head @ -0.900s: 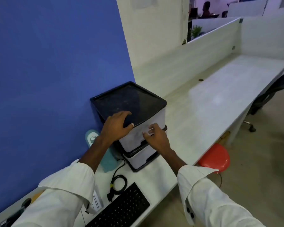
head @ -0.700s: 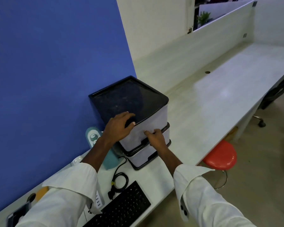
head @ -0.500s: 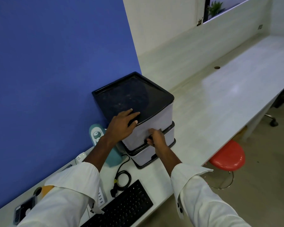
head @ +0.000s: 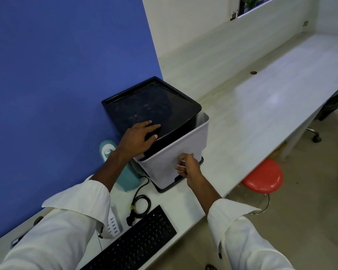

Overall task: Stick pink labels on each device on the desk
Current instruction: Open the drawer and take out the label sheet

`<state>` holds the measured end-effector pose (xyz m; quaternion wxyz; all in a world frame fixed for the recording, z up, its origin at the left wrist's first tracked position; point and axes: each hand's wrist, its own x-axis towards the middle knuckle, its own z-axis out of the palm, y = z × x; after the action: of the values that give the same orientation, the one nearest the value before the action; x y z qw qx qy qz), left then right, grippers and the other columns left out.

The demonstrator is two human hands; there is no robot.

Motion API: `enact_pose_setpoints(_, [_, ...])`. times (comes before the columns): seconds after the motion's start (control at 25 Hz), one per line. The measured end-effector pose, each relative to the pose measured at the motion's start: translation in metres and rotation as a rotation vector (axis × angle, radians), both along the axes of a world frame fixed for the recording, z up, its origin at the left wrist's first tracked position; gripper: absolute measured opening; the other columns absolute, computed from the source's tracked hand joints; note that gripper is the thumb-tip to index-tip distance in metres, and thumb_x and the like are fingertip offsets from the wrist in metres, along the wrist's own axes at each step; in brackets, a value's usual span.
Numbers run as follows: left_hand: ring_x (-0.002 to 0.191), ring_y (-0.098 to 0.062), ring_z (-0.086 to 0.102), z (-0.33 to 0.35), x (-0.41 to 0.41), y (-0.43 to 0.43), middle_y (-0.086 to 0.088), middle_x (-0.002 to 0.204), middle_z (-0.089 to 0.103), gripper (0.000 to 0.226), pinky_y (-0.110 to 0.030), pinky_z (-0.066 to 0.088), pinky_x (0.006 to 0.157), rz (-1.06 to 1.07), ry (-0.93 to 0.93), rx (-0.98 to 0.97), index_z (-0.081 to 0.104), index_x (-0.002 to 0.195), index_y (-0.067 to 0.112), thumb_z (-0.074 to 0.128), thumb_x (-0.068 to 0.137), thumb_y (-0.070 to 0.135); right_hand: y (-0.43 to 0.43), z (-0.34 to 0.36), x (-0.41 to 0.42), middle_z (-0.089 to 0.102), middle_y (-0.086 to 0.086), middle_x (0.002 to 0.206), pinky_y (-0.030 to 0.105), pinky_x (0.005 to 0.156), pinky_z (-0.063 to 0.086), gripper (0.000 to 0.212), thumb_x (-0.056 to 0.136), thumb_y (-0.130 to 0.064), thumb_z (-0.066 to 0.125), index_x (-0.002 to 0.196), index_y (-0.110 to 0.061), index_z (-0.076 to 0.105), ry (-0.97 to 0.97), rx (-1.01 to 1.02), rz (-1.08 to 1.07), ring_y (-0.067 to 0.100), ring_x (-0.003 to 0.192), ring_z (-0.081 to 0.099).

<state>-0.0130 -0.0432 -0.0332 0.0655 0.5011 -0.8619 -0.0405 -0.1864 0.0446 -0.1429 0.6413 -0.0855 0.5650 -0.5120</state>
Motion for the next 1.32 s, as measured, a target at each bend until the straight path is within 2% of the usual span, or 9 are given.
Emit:
enact_pose_setpoints(0.2, [0.135,-0.029,0.041,0.001,-0.001,0.003,-0.004,0.148,0.045,0.050,-0.049,0.040,0.105,-0.007,0.020,-0.018,0.048,0.139,0.036,0.044,0.091,0.049,0.045,-0.004,-0.021,0.064,0.010,0.087,0.031,0.071,0.052,0.012,0.085,-0.019,0.062,0.092,-0.009,0.063,0.015,0.029,0.020,0.023,0.078,0.062])
enact_pose_setpoints(0.44, [0.134,-0.028,0.042,-0.002,-0.001,0.002,-0.003,0.147,0.046,0.050,-0.048,0.041,0.103,0.012,0.028,-0.023,0.049,0.137,0.039,0.043,0.089,0.052,0.062,-0.003,-0.030,0.069,0.015,0.107,0.038,0.086,0.056,0.016,0.093,-0.026,0.059,0.097,-0.011,0.063,0.082,0.044,0.014,0.033,0.100,0.067])
enact_pose_setpoints(0.6, [0.133,-0.028,0.043,-0.004,0.000,0.000,-0.003,0.146,0.047,0.044,-0.048,0.042,0.102,0.004,0.033,-0.047,0.050,0.137,0.038,0.052,0.093,0.045,0.061,0.020,-0.047,0.065,0.012,0.104,0.028,0.072,0.052,0.021,0.086,-0.019,0.063,0.104,-0.009,0.058,0.458,-0.075,-0.289,0.031,0.100,0.065])
enact_pose_setpoints(0.72, [0.130,-0.029,0.044,-0.005,0.001,-0.001,-0.003,0.143,0.049,0.043,-0.048,0.042,0.099,0.002,0.050,-0.061,0.052,0.135,0.038,0.053,0.092,0.045,0.047,0.069,-0.073,0.066,0.005,0.093,0.019,0.071,0.050,0.010,0.087,-0.010,0.063,0.097,-0.009,0.062,0.829,-0.460,-0.369,0.018,0.086,0.063])
enact_pose_setpoints(0.84, [0.125,-0.027,0.047,-0.006,-0.001,-0.004,-0.002,0.138,0.053,0.040,-0.046,0.043,0.097,0.019,0.087,-0.069,0.056,0.130,0.038,0.055,0.090,0.045,0.010,0.105,-0.088,0.072,-0.003,0.080,0.020,0.073,0.055,0.008,0.083,-0.010,0.065,0.088,-0.013,0.070,1.134,-0.654,0.108,0.010,0.073,0.067])
enact_pose_setpoints(0.96, [0.118,-0.026,0.050,-0.005,-0.003,-0.007,-0.001,0.130,0.057,0.036,-0.043,0.045,0.094,0.028,0.142,-0.088,0.061,0.124,0.038,0.057,0.088,0.042,-0.031,0.106,-0.086,0.072,-0.005,0.086,0.030,0.084,0.058,0.013,0.081,-0.016,0.071,0.093,-0.016,0.073,1.354,-0.508,0.743,0.011,0.080,0.068])
enact_pose_setpoints(1.08, [0.112,-0.025,0.052,-0.007,-0.004,-0.008,0.002,0.123,0.060,0.034,-0.043,0.047,0.090,0.038,0.183,-0.113,0.064,0.120,0.038,0.057,0.087,0.040,-0.069,0.083,-0.082,0.067,-0.002,0.103,0.033,0.095,0.053,0.037,0.080,-0.032,0.077,0.113,-0.016,0.069,1.522,-0.327,1.189,0.018,0.096,0.064])
enact_pose_setpoints(1.2, [0.110,-0.023,0.053,-0.009,-0.005,-0.009,0.003,0.121,0.061,0.032,-0.041,0.048,0.087,0.045,0.218,-0.124,0.066,0.117,0.038,0.058,0.086,0.039,-0.098,0.056,-0.085,0.066,-0.001,0.109,0.036,0.097,0.051,0.047,0.076,-0.041,0.080,0.117,-0.024,0.065,1.558,-0.173,1.357,0.020,0.100,0.061])
enact_pose_setpoints(1.32, [0.112,-0.022,0.052,-0.010,-0.007,-0.006,0.004,0.124,0.060,0.032,-0.039,0.048,0.088,0.062,0.252,-0.130,0.066,0.118,0.037,0.058,0.087,0.040,-0.119,0.036,-0.085,0.066,-0.003,0.108,0.025,0.073,0.052,0.047,0.067,-0.033,0.086,0.107,-0.031,0.063,1.388,-0.074,1.419,0.016,0.092,0.063])
